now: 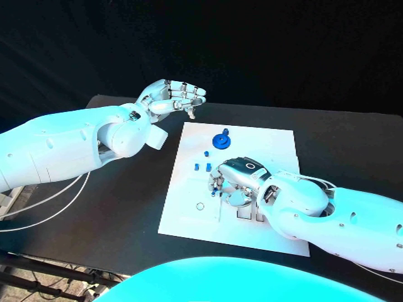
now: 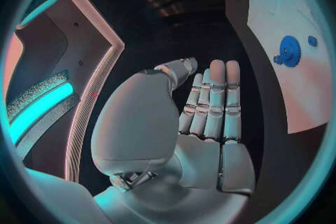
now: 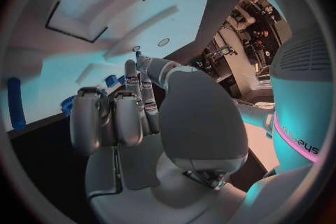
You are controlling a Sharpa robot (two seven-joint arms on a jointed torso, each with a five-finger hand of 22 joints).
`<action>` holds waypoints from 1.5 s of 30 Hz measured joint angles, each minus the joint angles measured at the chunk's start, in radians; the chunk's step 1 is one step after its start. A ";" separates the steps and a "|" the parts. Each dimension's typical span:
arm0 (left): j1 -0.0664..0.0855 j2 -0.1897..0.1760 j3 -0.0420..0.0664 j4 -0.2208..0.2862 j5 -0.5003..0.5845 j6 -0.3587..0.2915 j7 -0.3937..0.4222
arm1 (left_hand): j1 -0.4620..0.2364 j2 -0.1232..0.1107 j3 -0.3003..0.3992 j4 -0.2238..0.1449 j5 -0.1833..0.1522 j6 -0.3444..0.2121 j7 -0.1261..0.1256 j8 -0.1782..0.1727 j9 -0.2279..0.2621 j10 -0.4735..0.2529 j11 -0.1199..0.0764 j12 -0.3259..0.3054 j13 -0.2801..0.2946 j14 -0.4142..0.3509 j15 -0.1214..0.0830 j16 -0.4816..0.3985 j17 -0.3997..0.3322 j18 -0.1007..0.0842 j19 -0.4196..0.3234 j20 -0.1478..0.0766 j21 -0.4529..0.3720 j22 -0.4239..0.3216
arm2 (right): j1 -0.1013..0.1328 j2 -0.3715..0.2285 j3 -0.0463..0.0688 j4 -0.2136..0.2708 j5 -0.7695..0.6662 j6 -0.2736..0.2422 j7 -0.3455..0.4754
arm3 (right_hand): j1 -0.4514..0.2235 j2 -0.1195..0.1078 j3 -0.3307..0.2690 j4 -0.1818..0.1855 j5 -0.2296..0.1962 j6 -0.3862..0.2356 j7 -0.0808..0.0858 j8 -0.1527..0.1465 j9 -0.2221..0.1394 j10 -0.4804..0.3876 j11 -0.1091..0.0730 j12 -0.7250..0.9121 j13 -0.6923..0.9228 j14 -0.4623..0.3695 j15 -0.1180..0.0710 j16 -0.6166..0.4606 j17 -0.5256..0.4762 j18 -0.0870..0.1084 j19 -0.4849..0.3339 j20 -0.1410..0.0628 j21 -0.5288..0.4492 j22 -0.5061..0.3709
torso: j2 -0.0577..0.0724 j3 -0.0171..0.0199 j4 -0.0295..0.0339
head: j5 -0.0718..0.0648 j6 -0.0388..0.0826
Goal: Assemble the parts on the task board
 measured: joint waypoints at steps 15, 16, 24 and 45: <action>0.000 -0.002 0.000 -0.001 -0.002 0.000 -0.002 | 0.000 0.000 -0.003 -0.003 0.000 -0.003 0.003 0.000 0.000 0.000 0.000 0.008 0.000 0.000 0.000 0.000 -0.002 0.000 -0.003 0.003 -0.004 -0.001 | 0.000 0.004 -0.001 -0.002 -0.004 0.021 -0.007 | 0.000 0.000 -0.002 -0.002 0.003 0.000 0.000 -0.002 0.001 0.002 -0.002 -0.002 -0.001 0.000 0.000 0.000 0.000 0.000 0.000 0.000 0.000 0.000 | 0.001 -0.0001 0.0010 | -0.002 0.000; 0.000 -0.002 0.000 -0.001 -0.002 0.001 -0.002 | 0.000 0.000 -0.003 -0.003 0.000 -0.003 0.003 0.000 0.000 0.000 0.000 0.008 0.000 0.000 0.000 0.000 -0.002 0.000 -0.004 0.003 -0.004 -0.001 | 0.000 0.005 -0.001 -0.002 -0.005 0.021 -0.007 | -0.001 -0.001 -0.003 -0.002 0.003 0.000 0.000 -0.002 0.001 0.002 -0.002 -0.002 -0.001 0.000 0.000 0.000 0.000 0.000 0.000 0.000 0.000 0.000 | 0.001 -0.0001 0.0010 | -0.002 0.000; 0.000 -0.003 0.000 0.000 -0.002 0.002 -0.004 | 0.000 0.000 -0.003 -0.003 0.000 -0.003 0.003 0.000 0.000 0.000 0.000 0.008 0.000 0.000 0.000 0.000 -0.002 0.000 -0.004 0.004 -0.004 -0.001 | 0.000 0.008 -0.001 -0.005 -0.011 0.022 -0.017 | -0.003 -0.003 -0.003 -0.002 0.003 0.000 0.000 -0.002 0.001 0.002 -0.002 -0.002 -0.001 0.000 0.000 0.000 0.000 0.000 0.000 0.000 0.000 0.001 | 0.000 0.0000 0.0006 | -0.002 0.000; 0.000 -0.006 0.000 0.001 -0.006 0.013 -0.011 | 0.000 0.000 -0.003 -0.003 0.000 -0.003 0.003 0.000 0.000 -0.007 0.000 0.008 0.000 0.000 0.000 0.000 -0.002 0.000 -0.004 0.004 -0.004 -0.001 | -0.001 0.028 0.000 -0.022 -0.033 0.040 -0.032 | -0.004 -0.001 0.000 -0.005 0.009 0.000 0.000 -0.002 0.002 0.005 -0.005 -0.005 -0.001 0.000 0.000 0.000 0.000 0.000 0.000 0.000 0.000 0.000 | 0.000 -0.0007 0.0012 | -0.004 0.000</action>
